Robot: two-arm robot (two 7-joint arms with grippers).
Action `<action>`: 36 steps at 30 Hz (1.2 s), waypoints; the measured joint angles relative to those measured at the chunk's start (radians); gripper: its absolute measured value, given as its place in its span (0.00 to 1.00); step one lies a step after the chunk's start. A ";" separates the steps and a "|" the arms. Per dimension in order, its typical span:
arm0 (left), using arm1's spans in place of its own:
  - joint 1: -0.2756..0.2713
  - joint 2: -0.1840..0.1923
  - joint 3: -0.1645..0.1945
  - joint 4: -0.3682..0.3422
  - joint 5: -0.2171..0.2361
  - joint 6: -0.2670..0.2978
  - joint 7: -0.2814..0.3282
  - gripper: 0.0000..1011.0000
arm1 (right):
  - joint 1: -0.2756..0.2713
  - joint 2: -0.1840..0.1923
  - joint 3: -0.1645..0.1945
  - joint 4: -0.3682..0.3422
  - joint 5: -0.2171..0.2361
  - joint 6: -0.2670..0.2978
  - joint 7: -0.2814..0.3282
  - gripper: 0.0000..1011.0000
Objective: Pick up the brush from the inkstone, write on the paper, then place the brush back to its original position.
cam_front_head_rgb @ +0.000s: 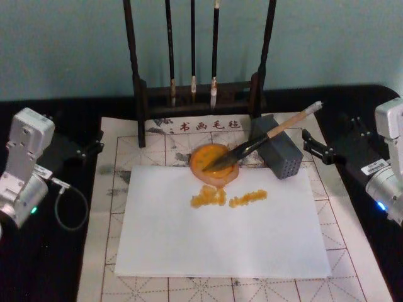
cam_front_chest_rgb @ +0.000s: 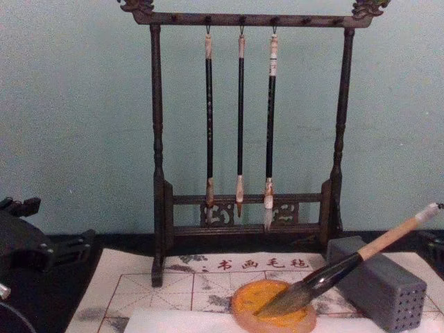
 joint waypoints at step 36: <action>0.000 0.000 0.000 0.000 0.000 0.000 0.000 0.99 | 0.023 -0.242 0.223 0.054 0.626 0.353 0.086 0.99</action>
